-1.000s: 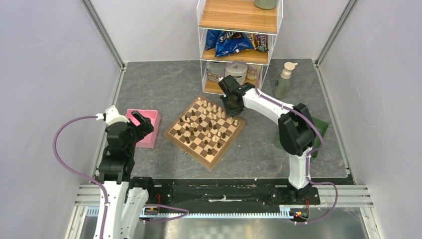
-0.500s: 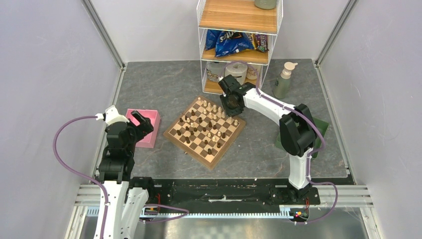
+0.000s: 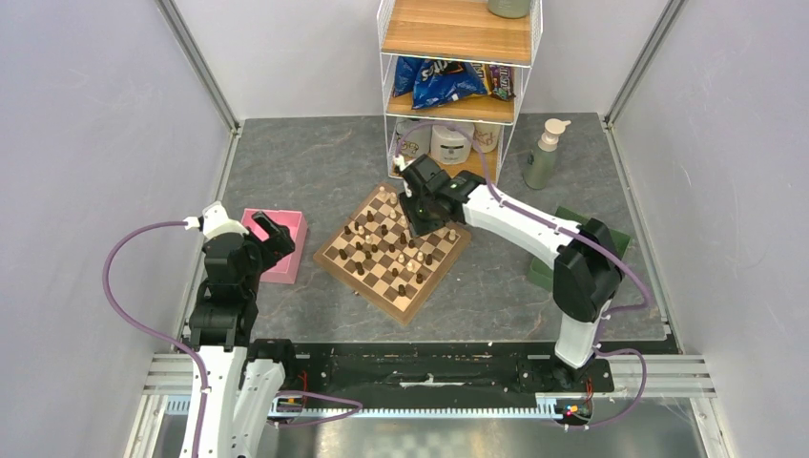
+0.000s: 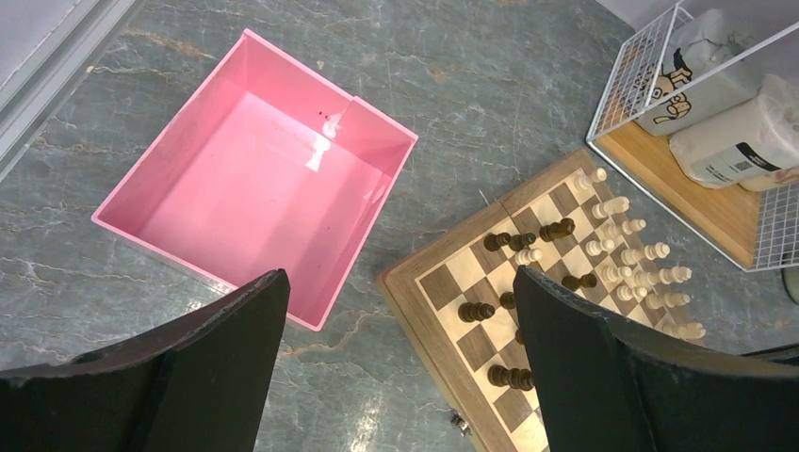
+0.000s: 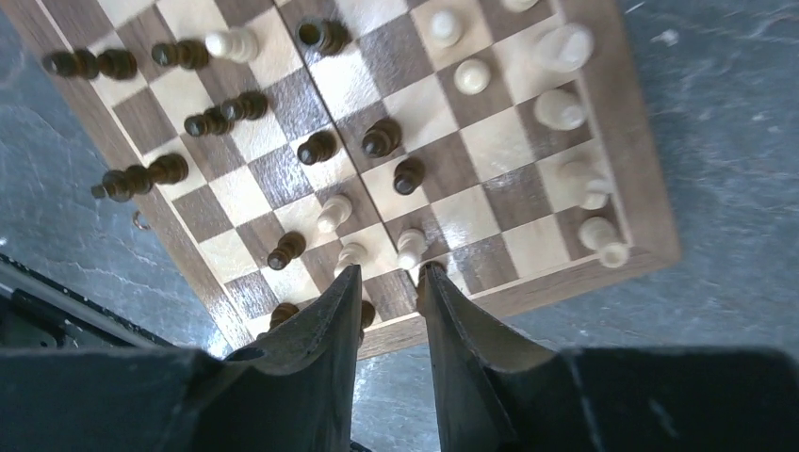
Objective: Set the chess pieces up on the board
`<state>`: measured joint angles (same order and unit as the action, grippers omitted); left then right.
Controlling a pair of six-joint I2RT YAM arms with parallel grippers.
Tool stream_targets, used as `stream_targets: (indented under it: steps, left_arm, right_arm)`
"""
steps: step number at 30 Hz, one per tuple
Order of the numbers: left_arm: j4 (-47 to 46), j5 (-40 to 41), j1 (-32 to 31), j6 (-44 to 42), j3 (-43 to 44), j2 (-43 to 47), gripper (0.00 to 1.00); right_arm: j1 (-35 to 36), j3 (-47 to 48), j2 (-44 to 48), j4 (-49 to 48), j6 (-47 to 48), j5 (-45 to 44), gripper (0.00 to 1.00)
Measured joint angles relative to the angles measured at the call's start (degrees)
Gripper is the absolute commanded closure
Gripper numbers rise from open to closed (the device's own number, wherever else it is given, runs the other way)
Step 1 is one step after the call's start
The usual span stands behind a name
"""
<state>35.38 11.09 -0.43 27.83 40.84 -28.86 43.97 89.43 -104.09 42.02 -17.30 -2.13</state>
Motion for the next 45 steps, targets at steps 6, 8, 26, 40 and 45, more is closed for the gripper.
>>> stream_targets:
  steps: [6, 8, 26, 40, 45]
  left_arm:
    - [-0.2, -0.8, 0.0, 0.0, 0.0, -0.1, 0.04]
    - [-0.3, -0.8, 0.0, 0.0, 0.0, -0.2, 0.04]
    - [-0.4, -0.8, 0.0, 0.0, 0.0, -0.4, 0.04]
    - [-0.4, -0.8, 0.0, 0.0, -0.5, -0.4, 0.04]
    - [-0.4, -0.8, 0.0, 0.0, -0.5, -0.4, 0.04]
  right_arm:
    - [1.9, -0.9, -3.3, 0.1, -0.7, 0.8, 0.64]
    - [2.1, -0.9, -4.3, 0.1, -0.8, 0.7, 0.64]
    - [2.3, -0.9, -7.5, 2.9, -1.0, -1.0, 0.68]
    - [2.3, -0.5, -8.9, 3.1, -0.7, -0.9, 0.83]
    - [2.3, 0.4, -8.9, 3.1, -0.6, -2.9, 0.84]
